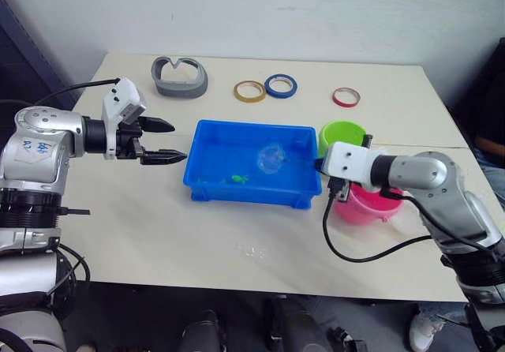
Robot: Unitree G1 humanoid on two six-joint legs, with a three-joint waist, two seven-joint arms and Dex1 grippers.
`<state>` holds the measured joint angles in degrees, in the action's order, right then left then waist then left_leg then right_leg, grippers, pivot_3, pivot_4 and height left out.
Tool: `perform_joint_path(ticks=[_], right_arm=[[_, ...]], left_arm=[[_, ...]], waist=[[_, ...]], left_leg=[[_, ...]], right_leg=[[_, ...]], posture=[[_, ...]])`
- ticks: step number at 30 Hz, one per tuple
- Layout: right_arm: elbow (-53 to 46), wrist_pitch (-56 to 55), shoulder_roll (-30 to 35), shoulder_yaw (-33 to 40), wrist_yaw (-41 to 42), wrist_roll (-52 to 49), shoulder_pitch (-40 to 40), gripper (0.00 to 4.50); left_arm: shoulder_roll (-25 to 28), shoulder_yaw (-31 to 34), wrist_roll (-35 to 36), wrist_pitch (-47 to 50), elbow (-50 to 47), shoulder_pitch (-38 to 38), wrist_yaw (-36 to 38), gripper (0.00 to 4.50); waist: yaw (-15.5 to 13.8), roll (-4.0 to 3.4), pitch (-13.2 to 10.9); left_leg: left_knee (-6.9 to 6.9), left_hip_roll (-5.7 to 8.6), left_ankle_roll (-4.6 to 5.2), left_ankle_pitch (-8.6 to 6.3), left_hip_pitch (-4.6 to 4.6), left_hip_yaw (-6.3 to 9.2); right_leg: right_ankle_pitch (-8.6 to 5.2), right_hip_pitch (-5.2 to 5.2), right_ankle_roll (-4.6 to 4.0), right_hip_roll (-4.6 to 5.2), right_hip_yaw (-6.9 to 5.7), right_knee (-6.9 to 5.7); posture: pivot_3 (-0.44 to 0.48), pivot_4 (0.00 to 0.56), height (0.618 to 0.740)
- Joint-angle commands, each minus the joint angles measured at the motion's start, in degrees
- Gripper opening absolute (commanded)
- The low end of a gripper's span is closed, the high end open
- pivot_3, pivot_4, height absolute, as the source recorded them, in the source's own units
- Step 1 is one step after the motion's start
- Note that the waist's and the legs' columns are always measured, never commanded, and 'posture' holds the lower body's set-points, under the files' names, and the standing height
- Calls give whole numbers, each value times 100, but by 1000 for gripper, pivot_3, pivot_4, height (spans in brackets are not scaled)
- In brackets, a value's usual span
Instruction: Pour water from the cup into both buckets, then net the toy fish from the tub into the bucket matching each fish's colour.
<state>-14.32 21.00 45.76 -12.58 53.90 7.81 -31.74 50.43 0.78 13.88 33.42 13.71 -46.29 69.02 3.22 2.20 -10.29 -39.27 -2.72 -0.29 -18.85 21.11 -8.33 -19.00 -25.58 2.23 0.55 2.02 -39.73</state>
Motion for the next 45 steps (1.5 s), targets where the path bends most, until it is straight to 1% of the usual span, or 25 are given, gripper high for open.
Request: perform_joint_path(ticks=[1, 5, 7, 14, 17, 23, 27, 30, 35, 45], right_arm=[[187, -386, -117, -131, -122, 146, -55, 0], [273, -469, -374, -308, -113, 118, -25, 0], [178, -341, -540, -350, -73, 9, 12, 0], [-101, 370, -1101, -406, -93, -289, 10, 0], [-231, 877, -1346, -334, -138, -540, 34, 0], [-434, 1647, -1570, -222, -225, -976, 5, 0], [-467, 1907, -1702, -365, -295, -1119, -94, 0], [-363, 1862, -1802, -589, -335, -1043, -197, 0], [71, 1399, -1901, -1141, -482, -610, -410, 0], [386, 1448, -2474, -1341, -599, -619, -696, 0]], left_arm=[[165, 283, 199, 188, -452, 129, -122, 4462], [245, 376, 297, 355, -677, 280, -213, 4462], [282, 400, 335, 401, -729, 324, -245, 4462], [309, 393, 433, 478, -837, 384, -341, 4462], [314, 381, 473, 510, -862, 390, -350, 4462], [360, 412, 513, 557, -931, 486, -368, 4462], [380, 467, 542, 603, -1012, 563, -404, 4462], [383, 501, 568, 641, -1072, 608, -441, 4462], [399, 525, 622, 685, -1148, 663, -497, 4462], [432, 541, 707, 728, -1198, 699, -568, 4462]], waist=[[18, 0, 0], [52, 0, 0], [56, 0, 0], [29, 1, 1], [26, 4, 2], [26, 4, 2], [30, 4, 3], [47, 4, 3], [64, 7, 4], [189, 12, 7]], left_leg=[[0, -1, 0, 0, -1, 0], [0, -3, -2, 1, -4, -1], [0, -3, -3, 2, -5, -1], [0, -2, -3, 1, -3, 0], [0, -2, -3, 1, -3, 1], [0, -1, -3, 1, -2, 1], [0, -2, -3, 1, -2, 2], [0, -2, -3, 1, -3, 1], [0, -1, -2, 1, -1, 2], [1, -2, -3, 1, -2, 3]], right_leg=[[0, 0, 0, -1, 0, 0], [0, 0, 0, -4, 2, -8], [0, 0, -1, -4, 1, -9], [0, 0, 0, -2, 0, -6], [0, 0, 0, -2, 0, -6], [0, 0, 0, -2, 0, -6], [0, 0, 0, -2, -1, -5], [0, 0, -1, -3, 0, -7], [0, 0, -1, -3, -1, -3], [0, 0, -1, -3, -1, -7]], posture=[[0, 150, 738], [0, 150, 738], [0, 150, 738], [0, 150, 738], [0, 150, 738], [0, 150, 738], [0, 150, 738], [0, 150, 738], [0, 150, 738], [0, 150, 738]])
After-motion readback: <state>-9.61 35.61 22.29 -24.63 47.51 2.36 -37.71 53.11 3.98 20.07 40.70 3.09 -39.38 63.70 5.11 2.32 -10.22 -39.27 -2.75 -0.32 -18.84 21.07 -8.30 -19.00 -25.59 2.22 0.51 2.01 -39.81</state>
